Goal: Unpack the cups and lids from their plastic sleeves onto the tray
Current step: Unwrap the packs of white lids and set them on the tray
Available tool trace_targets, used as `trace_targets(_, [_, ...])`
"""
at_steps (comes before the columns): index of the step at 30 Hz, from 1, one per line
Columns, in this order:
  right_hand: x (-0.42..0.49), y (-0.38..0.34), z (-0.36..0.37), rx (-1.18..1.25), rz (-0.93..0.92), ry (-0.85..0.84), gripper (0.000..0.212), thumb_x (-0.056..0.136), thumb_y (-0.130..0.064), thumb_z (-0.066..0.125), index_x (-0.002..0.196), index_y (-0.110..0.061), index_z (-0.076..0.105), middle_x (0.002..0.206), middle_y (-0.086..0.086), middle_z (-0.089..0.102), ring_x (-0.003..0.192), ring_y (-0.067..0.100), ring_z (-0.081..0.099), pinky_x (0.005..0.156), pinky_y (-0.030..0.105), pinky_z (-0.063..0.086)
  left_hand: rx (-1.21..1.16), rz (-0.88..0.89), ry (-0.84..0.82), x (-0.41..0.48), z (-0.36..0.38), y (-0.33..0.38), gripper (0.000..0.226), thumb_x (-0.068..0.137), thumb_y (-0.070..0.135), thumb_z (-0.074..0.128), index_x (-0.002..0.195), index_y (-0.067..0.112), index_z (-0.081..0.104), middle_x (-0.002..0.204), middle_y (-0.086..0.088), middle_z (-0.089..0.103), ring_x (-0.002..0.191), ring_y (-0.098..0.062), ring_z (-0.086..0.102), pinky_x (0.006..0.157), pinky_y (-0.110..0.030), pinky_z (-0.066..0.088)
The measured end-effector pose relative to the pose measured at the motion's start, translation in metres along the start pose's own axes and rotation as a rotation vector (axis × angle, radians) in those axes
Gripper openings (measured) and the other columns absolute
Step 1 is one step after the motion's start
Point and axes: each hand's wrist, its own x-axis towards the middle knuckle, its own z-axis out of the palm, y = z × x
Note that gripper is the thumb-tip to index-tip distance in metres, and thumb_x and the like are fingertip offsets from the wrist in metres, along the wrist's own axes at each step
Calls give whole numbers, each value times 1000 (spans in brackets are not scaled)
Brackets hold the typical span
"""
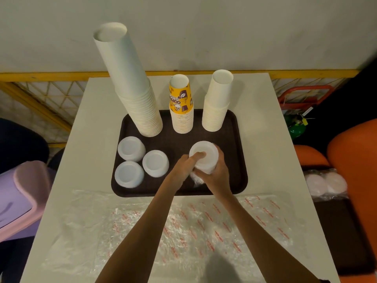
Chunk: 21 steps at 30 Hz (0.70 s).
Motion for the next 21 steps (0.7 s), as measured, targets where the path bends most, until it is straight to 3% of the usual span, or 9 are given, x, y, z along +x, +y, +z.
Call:
trace_targets(2, [4, 4, 5, -46, -41, -53, 76, 74, -23, 79, 138, -12, 39, 133, 3, 50, 117, 6, 42, 104, 25, 37, 71, 82, 67, 0, -7, 3, 42, 93, 37, 55, 127, 13, 45, 120, -4, 55, 99, -15, 52, 75, -22, 46])
trace_targets(4, [11, 11, 6, -34, -53, -139, 79, 72, -26, 81, 137, -13, 39, 129, -5, 50, 118, 6, 44, 100, 20, 37, 164, 201, 127, 4, -14, 5, 45, 91, 30, 60, 129, 12, 46, 125, -6, 55, 105, -17, 54, 86, -28, 50])
trace_targets(8, [28, 9, 7, -9, -97, -293, 83, 70, -24, 82, 139, -16, 37, 133, -1, 52, 123, 10, 47, 103, 24, 39, 410, 335, 187, 8, -29, 20, 44, 89, 23, 64, 130, 13, 50, 127, -6, 56, 114, -21, 53, 94, -30, 45])
trace_targets(10, [34, 9, 10, 7, -87, -332, 82, 71, -20, 82, 139, -19, 36, 133, -1, 52, 121, 7, 45, 102, 20, 37, 539, 329, 169, 12, -37, 29, 44, 90, 24, 64, 130, 12, 51, 129, -7, 56, 116, -22, 52, 92, -28, 42])
trace_targets(14, [34, 16, 15, 12, -110, -308, 81, 67, -20, 85, 133, -24, 37, 123, -13, 49, 115, 0, 44, 90, -1, 34, 670, 265, 120, 15, -42, 41, 48, 89, 27, 64, 132, 11, 50, 131, -8, 55, 117, -23, 52, 92, -29, 43])
trace_targets(16, [32, 18, 18, 28, -138, -263, 80, 66, -20, 86, 129, -27, 37, 121, -14, 48, 113, -1, 46, 88, -4, 33, 693, 262, 131, 15, -41, 41, 48, 89, 28, 64, 131, 12, 50, 131, -8, 55, 116, -23, 53, 91, -29, 43])
trace_targets(21, [37, 18, 17, 12, -144, -302, 82, 65, -21, 86, 134, -15, 41, 119, -12, 48, 112, 0, 44, 85, -8, 30, 720, 262, 170, 17, -40, 41, 50, 90, 29, 63, 134, 13, 48, 133, -8, 54, 119, -24, 52, 93, -29, 42])
